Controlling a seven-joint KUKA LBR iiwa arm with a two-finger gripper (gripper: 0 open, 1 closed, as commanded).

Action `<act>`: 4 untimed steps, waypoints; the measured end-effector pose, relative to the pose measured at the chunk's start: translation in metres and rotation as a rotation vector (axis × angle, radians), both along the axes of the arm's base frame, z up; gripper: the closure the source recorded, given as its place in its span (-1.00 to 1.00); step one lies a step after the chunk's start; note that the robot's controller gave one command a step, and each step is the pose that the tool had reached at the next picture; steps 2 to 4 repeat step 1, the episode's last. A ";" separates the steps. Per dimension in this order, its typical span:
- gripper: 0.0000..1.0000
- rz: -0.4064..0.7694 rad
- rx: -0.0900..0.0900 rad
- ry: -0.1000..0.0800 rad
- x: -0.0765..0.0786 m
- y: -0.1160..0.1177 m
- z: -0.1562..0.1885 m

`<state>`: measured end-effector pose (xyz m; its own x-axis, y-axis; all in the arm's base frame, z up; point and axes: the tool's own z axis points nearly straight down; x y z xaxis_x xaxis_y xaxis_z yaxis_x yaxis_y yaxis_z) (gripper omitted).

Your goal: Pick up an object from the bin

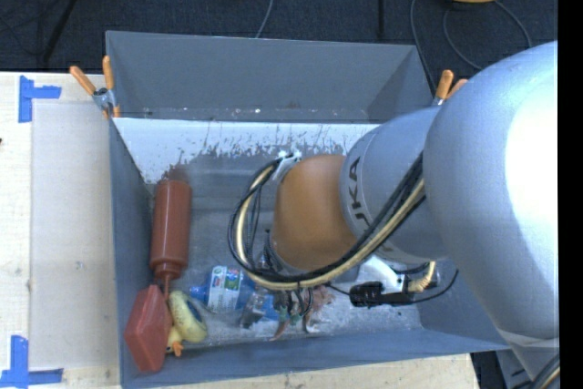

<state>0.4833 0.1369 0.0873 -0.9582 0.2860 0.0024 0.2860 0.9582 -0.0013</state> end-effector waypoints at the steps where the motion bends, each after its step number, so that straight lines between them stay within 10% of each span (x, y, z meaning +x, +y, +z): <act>1: 1.00 0.000 -0.001 0.003 -0.001 0.000 0.009; 4: 1.00 0.000 -0.001 0.003 -0.001 0.000 0.009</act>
Offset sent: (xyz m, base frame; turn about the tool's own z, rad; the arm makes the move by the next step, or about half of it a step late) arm 0.0000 -0.0001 0.0758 0.0000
